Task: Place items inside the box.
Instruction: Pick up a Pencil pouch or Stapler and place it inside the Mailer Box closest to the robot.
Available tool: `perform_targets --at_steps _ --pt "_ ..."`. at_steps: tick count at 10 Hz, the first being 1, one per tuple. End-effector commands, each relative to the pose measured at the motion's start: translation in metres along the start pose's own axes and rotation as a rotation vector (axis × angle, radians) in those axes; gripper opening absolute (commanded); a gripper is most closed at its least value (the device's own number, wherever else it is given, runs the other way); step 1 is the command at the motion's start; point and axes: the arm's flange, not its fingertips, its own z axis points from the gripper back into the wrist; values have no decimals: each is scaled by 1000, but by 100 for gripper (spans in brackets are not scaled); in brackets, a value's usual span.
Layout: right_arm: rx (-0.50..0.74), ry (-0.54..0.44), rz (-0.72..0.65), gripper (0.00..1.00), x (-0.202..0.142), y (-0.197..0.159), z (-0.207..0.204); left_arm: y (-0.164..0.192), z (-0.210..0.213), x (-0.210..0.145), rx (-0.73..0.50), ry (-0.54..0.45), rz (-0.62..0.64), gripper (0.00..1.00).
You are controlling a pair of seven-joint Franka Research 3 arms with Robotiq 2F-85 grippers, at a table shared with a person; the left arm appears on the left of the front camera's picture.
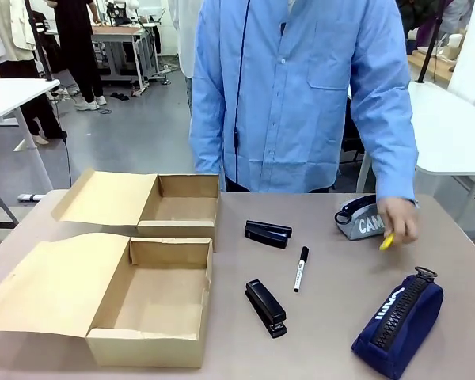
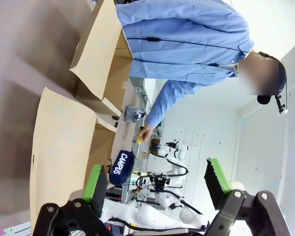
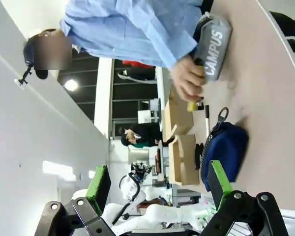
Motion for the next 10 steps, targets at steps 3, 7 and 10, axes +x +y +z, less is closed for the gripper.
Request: perform_targets --at_steps 3,7,10 --pt "-93 117 124 100 -2 34 -54 1 3 -2 -7 10 -21 100" --pt "-402 479 375 100 -111 92 -222 1 3 -2 -7 10 -21 100" --pt "-527 616 543 100 -216 101 -331 1 3 -2 -7 10 -21 100"
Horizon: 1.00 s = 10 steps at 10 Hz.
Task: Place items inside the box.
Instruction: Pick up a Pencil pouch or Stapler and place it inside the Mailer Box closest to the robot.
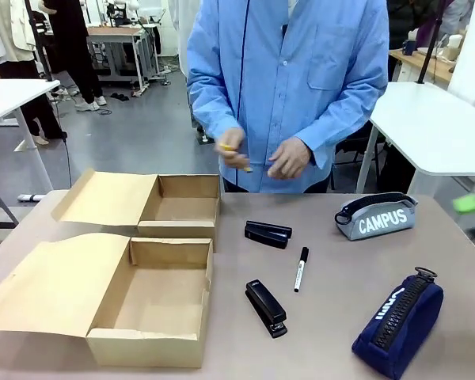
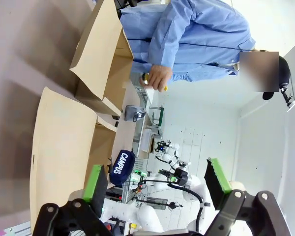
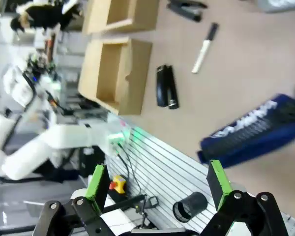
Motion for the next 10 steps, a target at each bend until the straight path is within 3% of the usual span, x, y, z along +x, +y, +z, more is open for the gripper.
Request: perform_targets --at_steps 1,3,5,6,7,9,10 --pt "-27 29 43 100 -56 46 -113 1 3 -2 -8 7 -20 100" --pt "-63 156 67 100 -66 75 -171 1 3 -2 -8 7 -20 100" --pt "-86 261 131 100 -93 82 -217 1 3 -2 -8 7 -20 100" --pt "-101 188 229 100 -91 74 -224 1 3 -2 -8 7 -20 100" --pt "-89 253 119 100 -28 116 -197 1 3 -2 -8 7 -20 100" --pt "-89 253 119 100 -28 116 -197 1 3 -2 -8 7 -20 100" --pt "-119 259 161 100 -31 116 -218 1 3 -2 -8 7 -20 100"
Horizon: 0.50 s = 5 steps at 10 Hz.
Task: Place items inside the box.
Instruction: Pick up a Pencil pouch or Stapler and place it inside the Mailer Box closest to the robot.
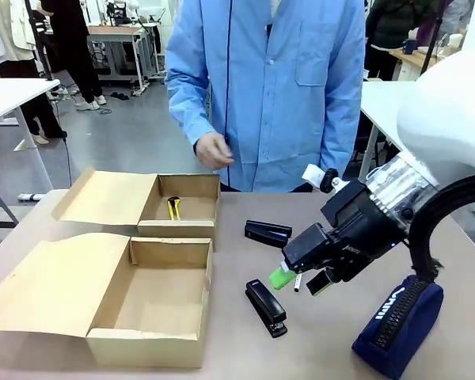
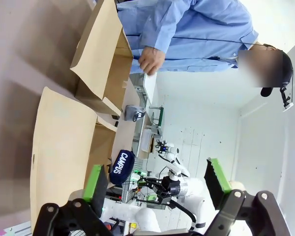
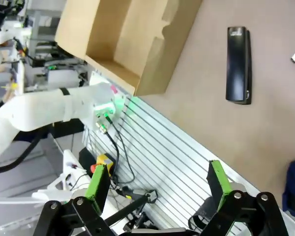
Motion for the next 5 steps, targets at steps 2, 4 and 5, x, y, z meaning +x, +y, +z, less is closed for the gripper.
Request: perform_targets --at_steps 2,4,5 --pt "-250 64 14 100 23 10 -41 0 3 -2 -7 7 -20 100" --pt "-271 76 28 100 43 2 -55 0 3 -2 -7 7 -20 100" --pt "-302 87 25 100 47 -3 -67 0 3 -2 -7 7 -20 100"
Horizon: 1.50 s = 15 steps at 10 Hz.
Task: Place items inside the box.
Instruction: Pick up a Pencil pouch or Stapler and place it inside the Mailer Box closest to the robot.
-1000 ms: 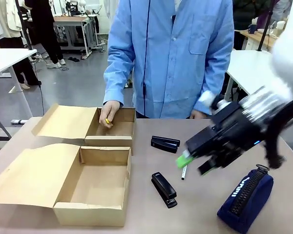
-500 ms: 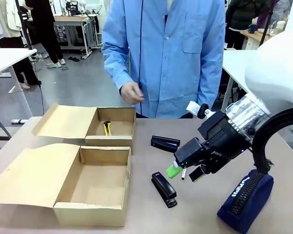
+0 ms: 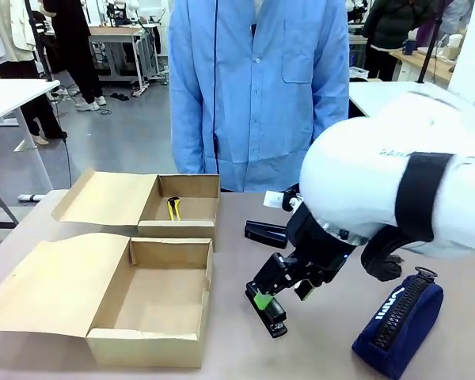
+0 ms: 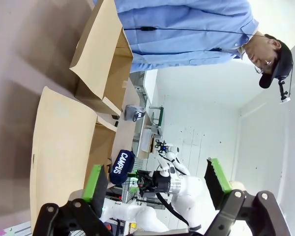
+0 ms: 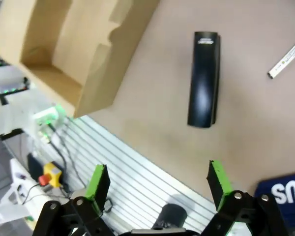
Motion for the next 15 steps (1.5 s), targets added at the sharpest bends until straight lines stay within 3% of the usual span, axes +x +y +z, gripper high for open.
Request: perform_targets --at_steps 1,3,6,11,14,15 --pt "-38 41 -41 100 22 -1 -20 0 3 -2 -7 7 -20 100" --pt "-53 58 16 100 38 0 -52 0 3 -2 -7 7 -20 100" --pt "-156 67 -30 100 54 0 -82 0 3 -2 -7 7 -20 100" --pt "-276 76 -81 100 59 -1 -115 0 3 -2 -7 7 -20 100" --pt "-284 58 -106 100 61 -3 -118 0 3 -2 -7 7 -20 100" --pt "-297 64 -120 40 61 -4 -118 0 3 -2 -7 7 -20 100"
